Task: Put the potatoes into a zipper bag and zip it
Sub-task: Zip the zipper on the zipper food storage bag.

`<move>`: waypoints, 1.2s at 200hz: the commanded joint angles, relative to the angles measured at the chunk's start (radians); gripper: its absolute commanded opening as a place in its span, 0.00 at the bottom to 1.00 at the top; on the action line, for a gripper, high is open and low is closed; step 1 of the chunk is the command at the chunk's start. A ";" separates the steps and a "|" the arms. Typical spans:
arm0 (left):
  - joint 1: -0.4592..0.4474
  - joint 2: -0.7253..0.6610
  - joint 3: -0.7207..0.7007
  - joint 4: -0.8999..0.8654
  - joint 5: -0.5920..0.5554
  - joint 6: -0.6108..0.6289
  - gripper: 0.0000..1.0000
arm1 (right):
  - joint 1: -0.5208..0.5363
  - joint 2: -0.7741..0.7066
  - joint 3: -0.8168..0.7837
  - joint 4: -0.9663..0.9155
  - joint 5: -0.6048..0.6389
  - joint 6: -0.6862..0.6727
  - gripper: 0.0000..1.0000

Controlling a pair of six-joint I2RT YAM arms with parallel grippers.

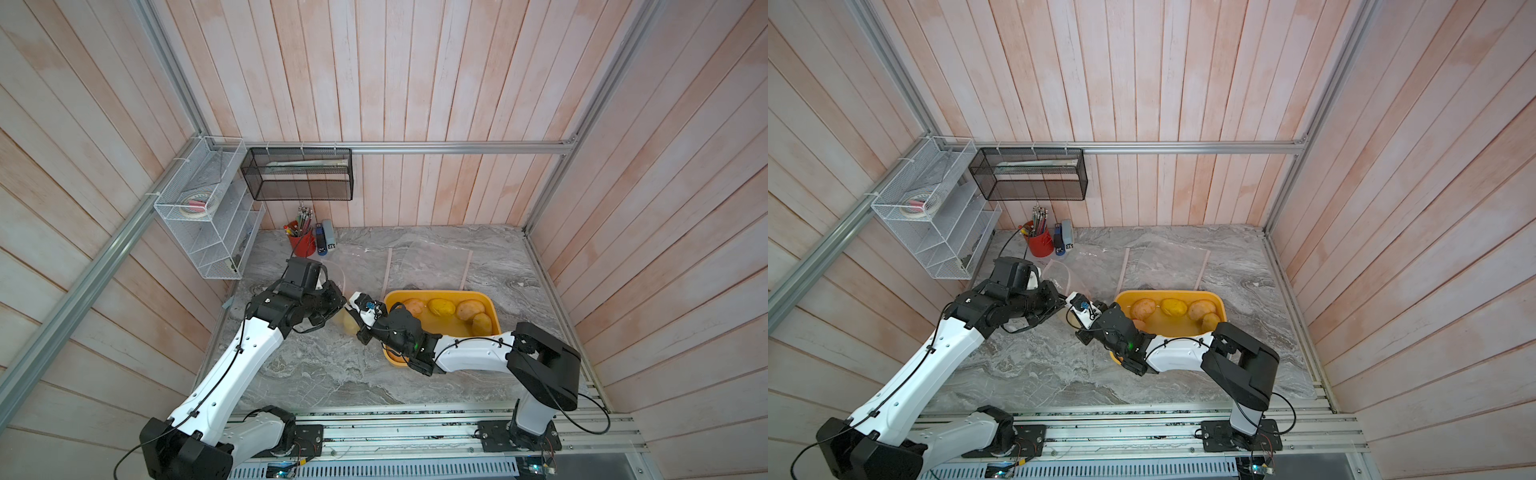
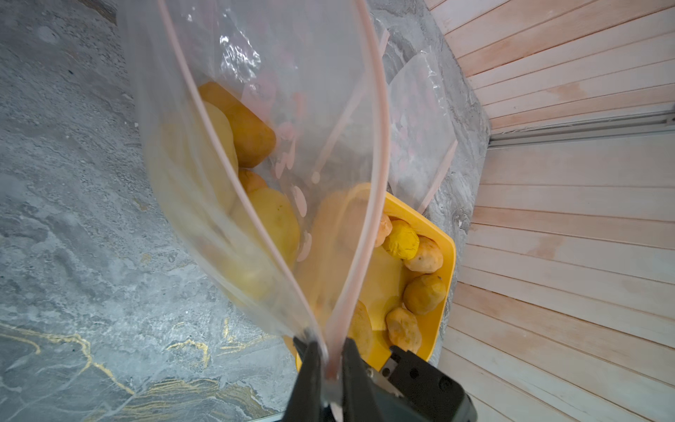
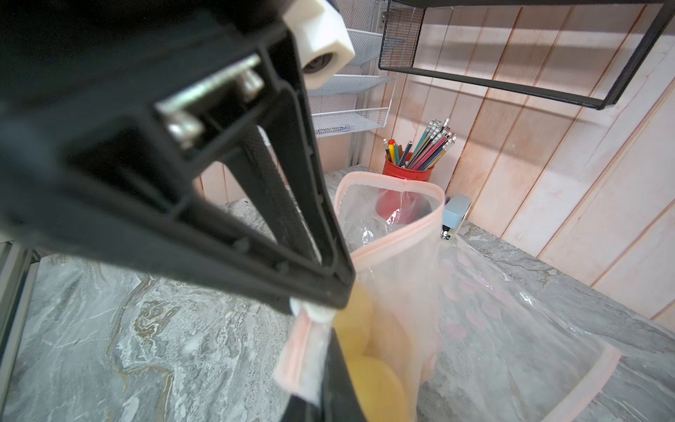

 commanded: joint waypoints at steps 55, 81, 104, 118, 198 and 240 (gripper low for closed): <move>0.164 -0.018 0.034 0.017 -0.274 0.124 0.00 | 0.069 -0.193 -0.187 0.100 -0.036 0.054 0.00; 0.218 -0.036 0.038 -0.017 -0.362 0.120 0.00 | 0.095 -0.243 -0.238 0.110 -0.034 0.061 0.00; 0.281 -0.046 0.030 -0.025 -0.390 0.127 0.00 | 0.105 -0.278 -0.277 0.127 -0.043 0.078 0.00; 0.315 -0.051 0.027 -0.027 -0.399 0.131 0.00 | 0.109 -0.287 -0.293 0.132 -0.046 0.085 0.00; 0.375 -0.101 0.009 -0.033 -0.423 0.124 0.00 | 0.117 -0.238 -0.264 0.152 -0.068 0.123 0.00; 0.398 -0.068 0.094 -0.130 -0.495 0.092 0.00 | 0.082 -0.129 -0.077 0.060 -0.110 0.256 0.00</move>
